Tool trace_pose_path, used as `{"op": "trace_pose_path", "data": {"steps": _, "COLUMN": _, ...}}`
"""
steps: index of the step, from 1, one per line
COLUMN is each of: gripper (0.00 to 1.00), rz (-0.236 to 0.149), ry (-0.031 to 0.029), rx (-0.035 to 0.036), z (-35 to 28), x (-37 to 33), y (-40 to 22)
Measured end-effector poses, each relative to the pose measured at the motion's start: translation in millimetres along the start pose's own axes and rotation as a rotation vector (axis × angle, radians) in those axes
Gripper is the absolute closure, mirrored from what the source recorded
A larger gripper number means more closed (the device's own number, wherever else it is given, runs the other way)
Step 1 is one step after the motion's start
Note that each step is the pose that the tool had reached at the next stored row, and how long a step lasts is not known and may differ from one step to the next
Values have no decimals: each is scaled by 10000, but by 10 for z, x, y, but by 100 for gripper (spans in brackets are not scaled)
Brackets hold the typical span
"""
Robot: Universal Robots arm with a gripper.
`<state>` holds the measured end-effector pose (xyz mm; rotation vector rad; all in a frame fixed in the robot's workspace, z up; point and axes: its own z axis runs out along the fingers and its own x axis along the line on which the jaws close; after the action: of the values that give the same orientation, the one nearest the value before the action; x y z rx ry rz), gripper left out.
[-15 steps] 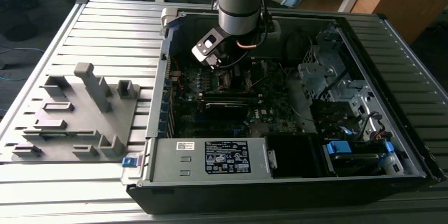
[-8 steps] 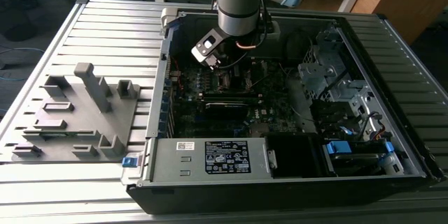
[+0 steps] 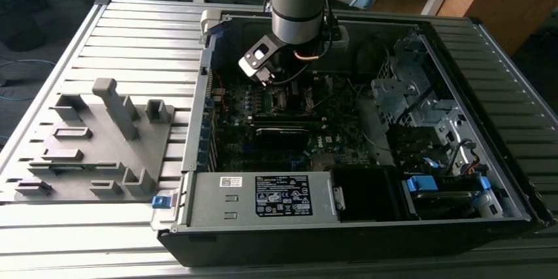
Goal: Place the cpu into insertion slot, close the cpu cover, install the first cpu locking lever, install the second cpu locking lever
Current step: 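Place the cpu into insertion slot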
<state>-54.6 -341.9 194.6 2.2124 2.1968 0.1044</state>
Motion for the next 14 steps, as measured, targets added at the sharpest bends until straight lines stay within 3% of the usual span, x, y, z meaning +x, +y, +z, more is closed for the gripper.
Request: {"op": "trace_pose_path", "data": {"steps": 14, "gripper": 46, "rz": 0, "ry": -7, "rx": 4, "z": 30, "x": 12, "y": 13}}
